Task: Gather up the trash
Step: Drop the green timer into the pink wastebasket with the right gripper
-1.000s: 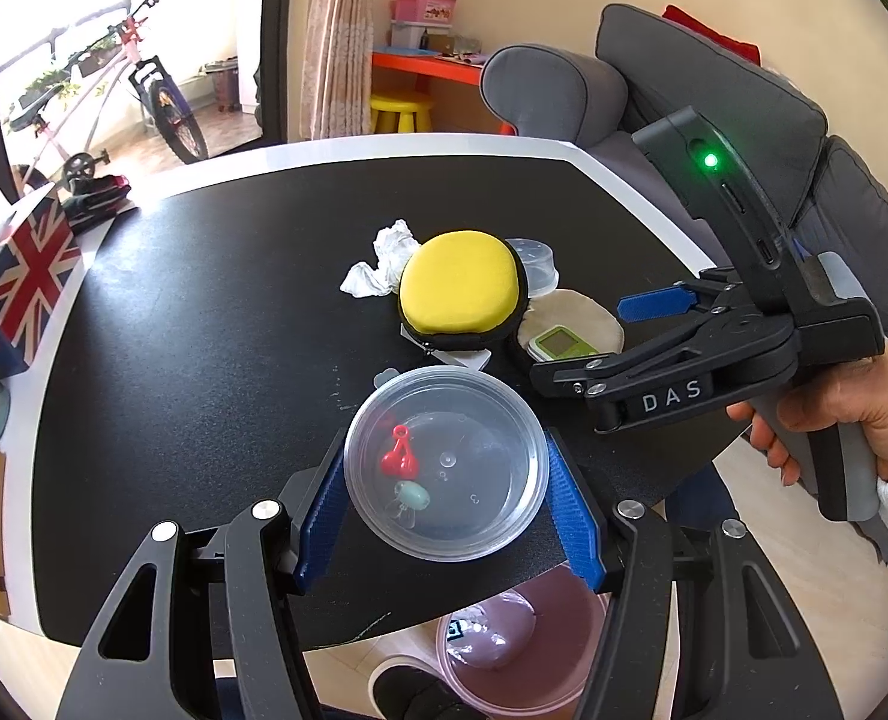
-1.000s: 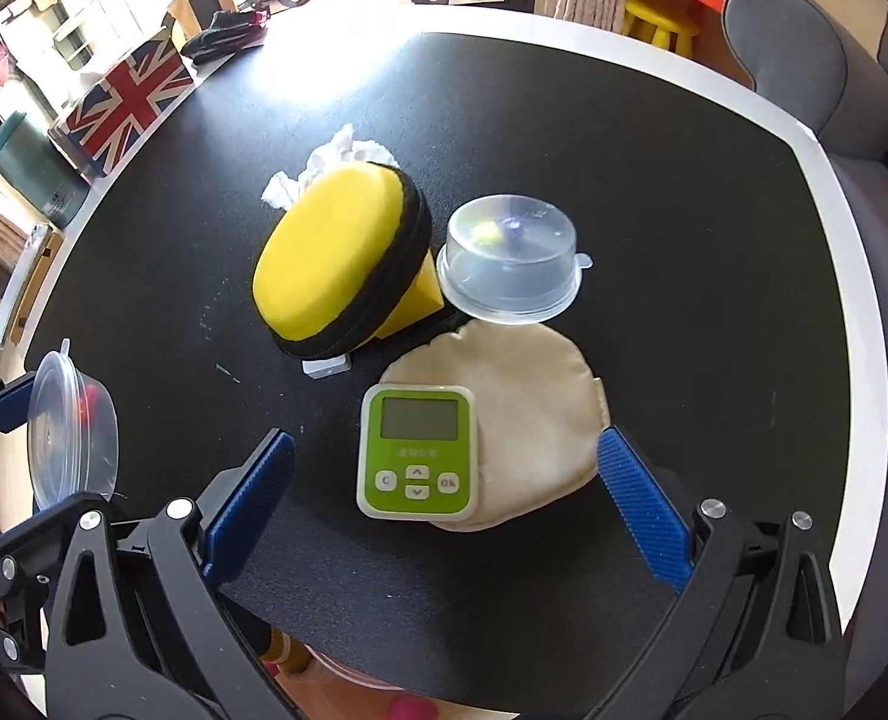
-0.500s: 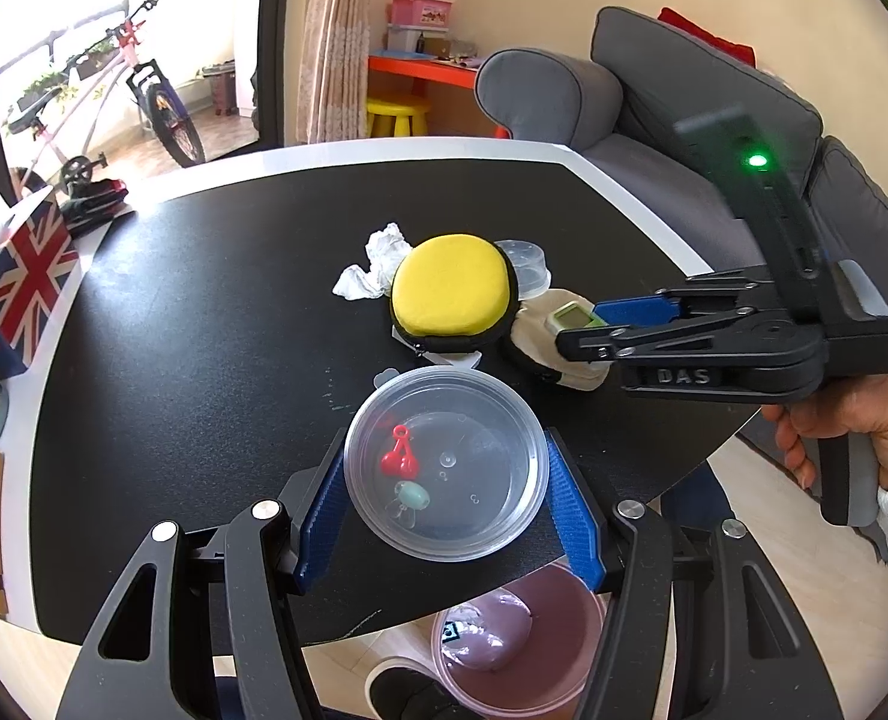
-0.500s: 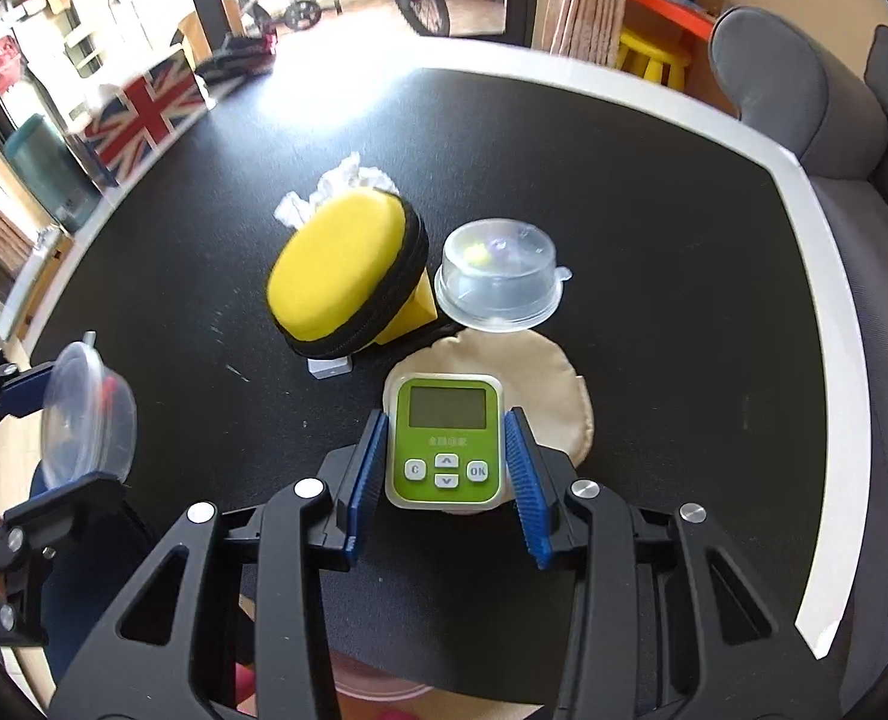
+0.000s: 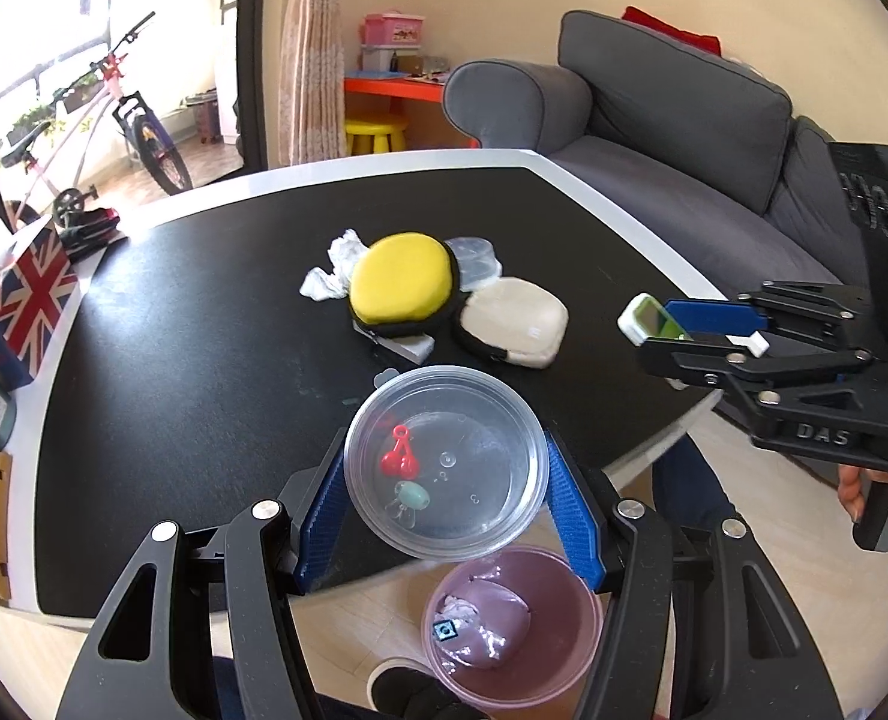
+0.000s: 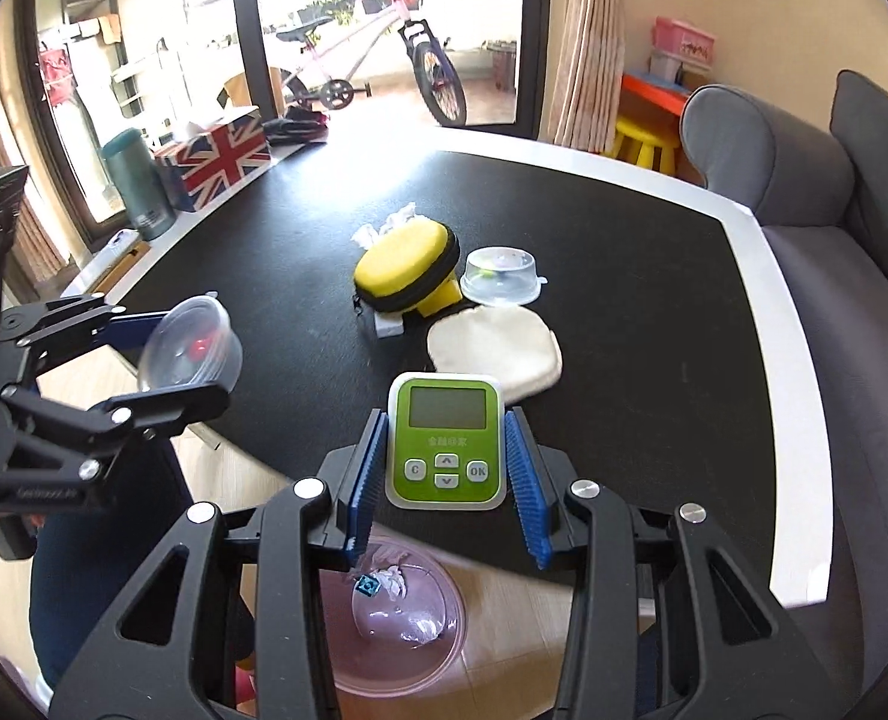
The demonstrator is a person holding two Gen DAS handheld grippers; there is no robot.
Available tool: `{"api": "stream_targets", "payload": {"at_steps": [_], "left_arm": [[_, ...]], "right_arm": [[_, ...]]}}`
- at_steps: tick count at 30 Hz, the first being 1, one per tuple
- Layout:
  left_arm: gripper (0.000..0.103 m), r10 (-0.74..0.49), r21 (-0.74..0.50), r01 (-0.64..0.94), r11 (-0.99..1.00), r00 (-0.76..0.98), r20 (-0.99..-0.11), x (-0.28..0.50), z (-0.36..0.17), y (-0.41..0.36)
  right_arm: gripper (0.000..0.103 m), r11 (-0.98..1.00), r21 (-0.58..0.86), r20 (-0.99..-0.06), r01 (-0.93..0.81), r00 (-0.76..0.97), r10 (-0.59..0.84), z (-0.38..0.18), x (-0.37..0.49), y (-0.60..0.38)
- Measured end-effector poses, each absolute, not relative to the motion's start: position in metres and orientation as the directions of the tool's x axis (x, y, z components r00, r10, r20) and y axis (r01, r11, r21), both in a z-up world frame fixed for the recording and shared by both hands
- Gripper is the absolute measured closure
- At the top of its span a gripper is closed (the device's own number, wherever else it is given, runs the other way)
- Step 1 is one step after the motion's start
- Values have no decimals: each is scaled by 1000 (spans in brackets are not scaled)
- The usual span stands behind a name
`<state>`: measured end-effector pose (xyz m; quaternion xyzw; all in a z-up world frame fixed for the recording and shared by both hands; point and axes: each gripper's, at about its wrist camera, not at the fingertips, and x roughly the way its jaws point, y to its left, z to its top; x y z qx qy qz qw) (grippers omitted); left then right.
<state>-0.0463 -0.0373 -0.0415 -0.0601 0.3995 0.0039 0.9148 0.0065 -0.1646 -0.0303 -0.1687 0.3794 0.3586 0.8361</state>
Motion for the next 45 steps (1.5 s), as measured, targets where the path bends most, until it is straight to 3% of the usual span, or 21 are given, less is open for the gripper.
{"api": "stream_targets", "payload": {"at_steps": [29,31,32,45], "left_arm": [[43,-182,-201,20,979,522,-833,-86,-130,-91],[30,-187,-206,23,978,527,-829,-85,-129,-91],[13,-187,-207,22,978,535,-824,-85,-129,-91],[8,-157,-219,-36,975,584,-797,-95,-113,-75]], "right_arm": [[63,687,59,-818,-725,360,450,-103,-65,-216],[63,686,63,-818,-725,357,451,-104,-65,-217],[63,686,63,-818,-725,356,452,-104,-65,-217],[63,673,95,-823,-734,323,468,-112,-71,-213]]}}
